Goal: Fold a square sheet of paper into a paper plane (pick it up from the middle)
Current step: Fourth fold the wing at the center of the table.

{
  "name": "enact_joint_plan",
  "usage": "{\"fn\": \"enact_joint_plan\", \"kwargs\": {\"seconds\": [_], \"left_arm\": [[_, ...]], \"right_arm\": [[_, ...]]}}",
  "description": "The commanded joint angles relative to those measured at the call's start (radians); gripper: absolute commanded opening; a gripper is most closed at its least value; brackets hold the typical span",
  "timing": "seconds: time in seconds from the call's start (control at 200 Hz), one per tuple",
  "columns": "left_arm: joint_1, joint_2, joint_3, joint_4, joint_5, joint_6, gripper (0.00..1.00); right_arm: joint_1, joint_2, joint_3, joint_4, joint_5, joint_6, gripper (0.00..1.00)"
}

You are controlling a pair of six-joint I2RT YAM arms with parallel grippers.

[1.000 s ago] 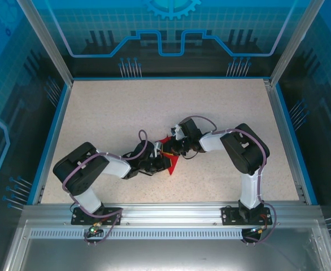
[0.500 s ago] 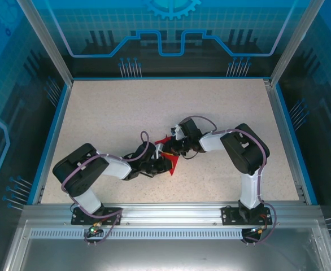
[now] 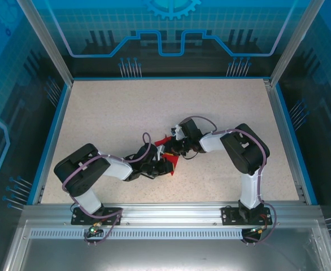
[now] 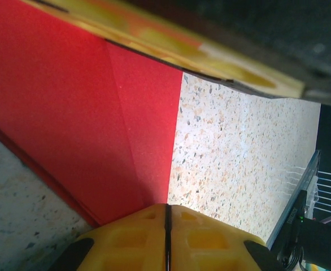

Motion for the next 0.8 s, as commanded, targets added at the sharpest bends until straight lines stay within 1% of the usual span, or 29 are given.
{"fn": "enact_joint_plan", "kwargs": {"seconds": [0.0, 0.155, 0.31, 0.455, 0.565, 0.795], "left_arm": [[-0.043, 0.055, -0.013, -0.153, 0.06, 0.0, 0.09], [-0.05, 0.059, -0.009, -0.192, 0.06, 0.016, 0.07], [-0.058, 0.029, -0.013, -0.23, 0.065, 0.044, 0.07], [-0.068, 0.002, 0.012, -0.316, 0.063, 0.092, 0.06], [-0.07, 0.0, 0.018, -0.33, 0.086, 0.105, 0.06], [-0.079, -0.042, 0.001, -0.356, 0.086, 0.11, 0.06]], "right_arm": [[-0.006, 0.046, -0.039, -0.081, 0.059, -0.002, 0.17], [-0.006, 0.047, -0.039, -0.085, 0.064, -0.001, 0.17], [-0.005, 0.053, -0.037, -0.088, 0.061, -0.003, 0.17], [-0.006, 0.052, -0.036, -0.089, 0.064, -0.001, 0.17], [-0.006, 0.055, -0.036, -0.088, 0.064, -0.001, 0.17], [-0.007, 0.054, -0.036, -0.092, 0.065, -0.002, 0.17]]}}
